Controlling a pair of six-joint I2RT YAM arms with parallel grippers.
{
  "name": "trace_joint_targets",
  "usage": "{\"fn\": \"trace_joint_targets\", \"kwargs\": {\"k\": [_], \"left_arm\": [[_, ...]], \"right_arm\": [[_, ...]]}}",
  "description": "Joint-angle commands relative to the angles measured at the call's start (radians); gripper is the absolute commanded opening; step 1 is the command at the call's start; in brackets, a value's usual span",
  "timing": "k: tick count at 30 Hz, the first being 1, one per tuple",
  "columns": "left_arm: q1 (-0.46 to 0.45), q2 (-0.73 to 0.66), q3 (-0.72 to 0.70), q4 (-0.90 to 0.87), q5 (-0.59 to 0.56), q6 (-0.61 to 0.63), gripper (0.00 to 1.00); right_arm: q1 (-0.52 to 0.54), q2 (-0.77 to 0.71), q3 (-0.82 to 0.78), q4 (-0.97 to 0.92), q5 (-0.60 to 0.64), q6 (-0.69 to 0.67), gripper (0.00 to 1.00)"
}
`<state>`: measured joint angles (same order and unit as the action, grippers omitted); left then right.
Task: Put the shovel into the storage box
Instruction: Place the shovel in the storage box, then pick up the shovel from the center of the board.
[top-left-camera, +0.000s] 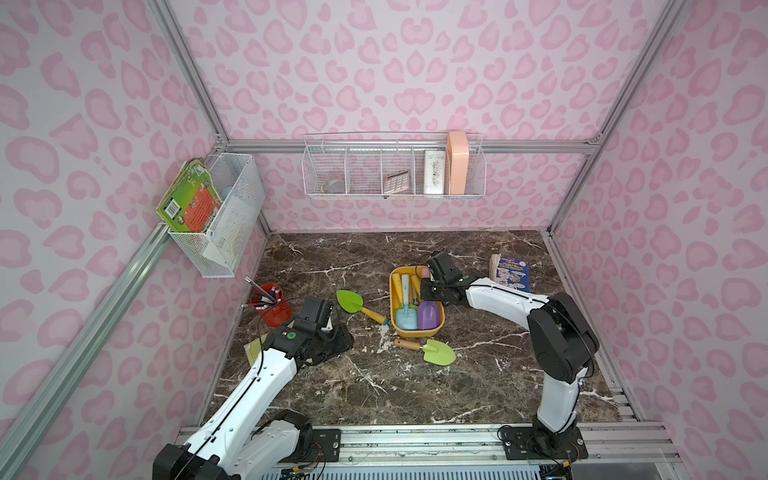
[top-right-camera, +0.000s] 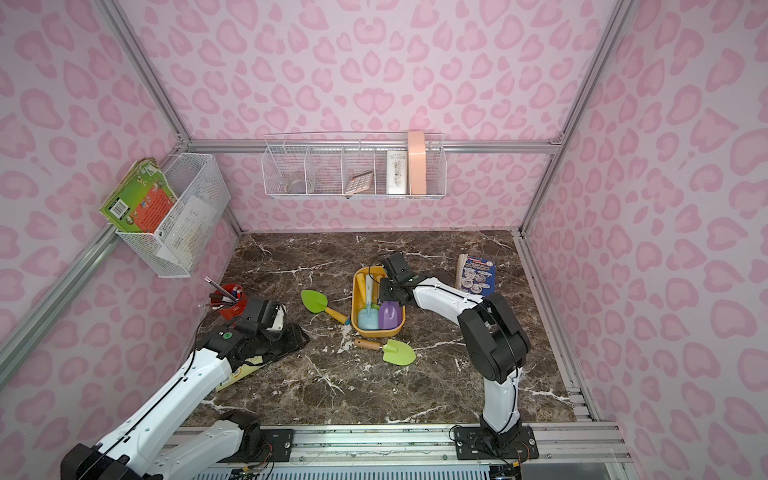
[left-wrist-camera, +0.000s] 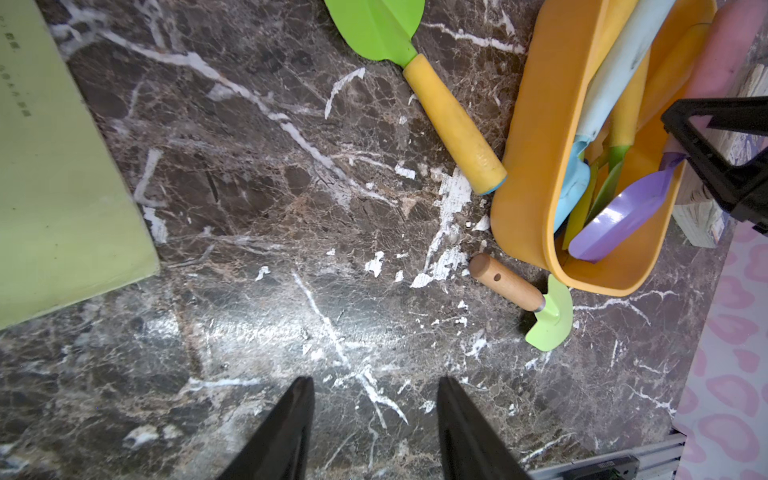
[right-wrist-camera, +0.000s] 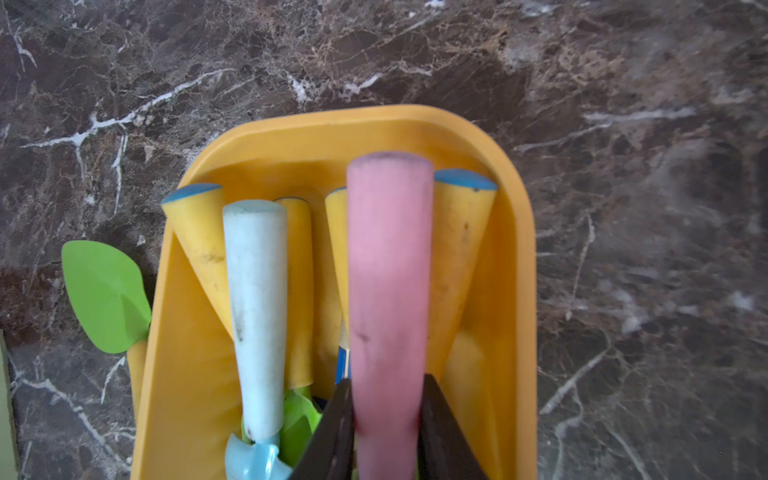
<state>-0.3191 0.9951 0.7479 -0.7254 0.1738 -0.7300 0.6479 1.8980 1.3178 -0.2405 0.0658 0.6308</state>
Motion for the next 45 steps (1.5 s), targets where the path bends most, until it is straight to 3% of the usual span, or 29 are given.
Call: {"fn": "trace_joint_targets", "kwargs": {"k": [1,14,34,45], "left_arm": [[0.000,-0.001,-0.002,0.007,0.009,-0.002,0.53],[0.001,0.005,-0.007,0.017,0.025,0.001,0.53],[-0.003,0.105,0.049,0.055,0.075,0.023,0.55],[-0.088,0.200,0.080,0.109,0.117,0.044,0.57]], "right_arm": [[0.000,-0.019,0.005,-0.016,0.033,0.003,0.35],[0.032,-0.115,-0.010,-0.020,0.053,-0.033,0.38],[0.108,-0.434,-0.340,0.131,-0.072,-0.108,0.40],[0.160,-0.578,-0.510,0.202,-0.172,-0.184,0.48]]}}
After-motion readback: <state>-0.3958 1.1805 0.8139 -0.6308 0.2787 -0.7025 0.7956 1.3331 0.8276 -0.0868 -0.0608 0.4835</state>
